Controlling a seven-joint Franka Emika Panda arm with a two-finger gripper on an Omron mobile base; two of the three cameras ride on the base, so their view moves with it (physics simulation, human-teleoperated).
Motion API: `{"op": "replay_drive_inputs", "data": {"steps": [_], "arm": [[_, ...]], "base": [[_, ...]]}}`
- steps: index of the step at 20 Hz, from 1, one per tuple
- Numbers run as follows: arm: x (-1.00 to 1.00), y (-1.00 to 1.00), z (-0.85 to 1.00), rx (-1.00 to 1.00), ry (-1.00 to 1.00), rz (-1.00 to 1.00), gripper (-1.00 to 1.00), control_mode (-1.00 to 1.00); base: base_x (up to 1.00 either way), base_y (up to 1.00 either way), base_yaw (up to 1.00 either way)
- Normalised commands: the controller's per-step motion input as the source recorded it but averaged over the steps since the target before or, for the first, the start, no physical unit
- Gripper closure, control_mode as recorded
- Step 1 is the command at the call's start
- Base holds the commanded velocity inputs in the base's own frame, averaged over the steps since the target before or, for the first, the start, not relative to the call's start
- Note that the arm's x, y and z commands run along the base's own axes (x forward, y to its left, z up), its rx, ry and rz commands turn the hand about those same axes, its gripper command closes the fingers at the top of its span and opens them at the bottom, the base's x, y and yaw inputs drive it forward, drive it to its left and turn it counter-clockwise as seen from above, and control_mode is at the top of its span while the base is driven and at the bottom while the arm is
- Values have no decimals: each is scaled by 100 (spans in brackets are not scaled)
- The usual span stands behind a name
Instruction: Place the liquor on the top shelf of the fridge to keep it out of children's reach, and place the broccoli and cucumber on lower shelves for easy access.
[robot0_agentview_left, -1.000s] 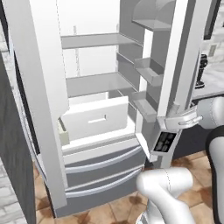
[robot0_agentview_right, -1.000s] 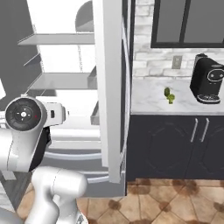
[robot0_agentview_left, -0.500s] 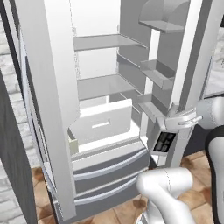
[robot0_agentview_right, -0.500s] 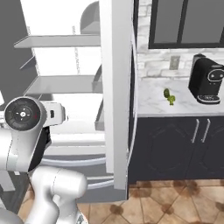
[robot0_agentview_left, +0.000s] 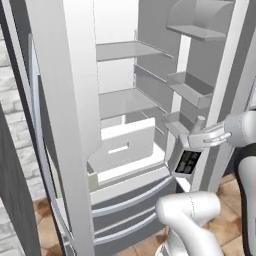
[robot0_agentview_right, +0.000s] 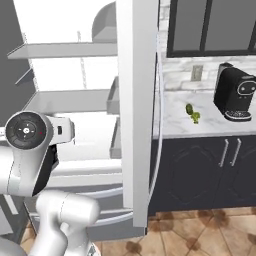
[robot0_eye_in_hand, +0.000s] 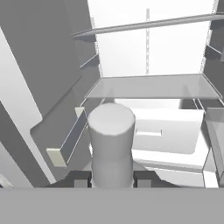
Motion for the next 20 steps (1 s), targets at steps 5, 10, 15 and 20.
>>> {"op": "replay_drive_inputs", "data": {"steps": [5,10,15,20], "arm": [[0,0,0,0,0,0,100,100],[0,0,0,0,0,0,100,100],[0,0,0,0,0,0,100,100],[0,0,0,0,0,0,100,100]], "base": [[29,15,-5],[27,17,0],[34,24,0],[43,36,0]]}}
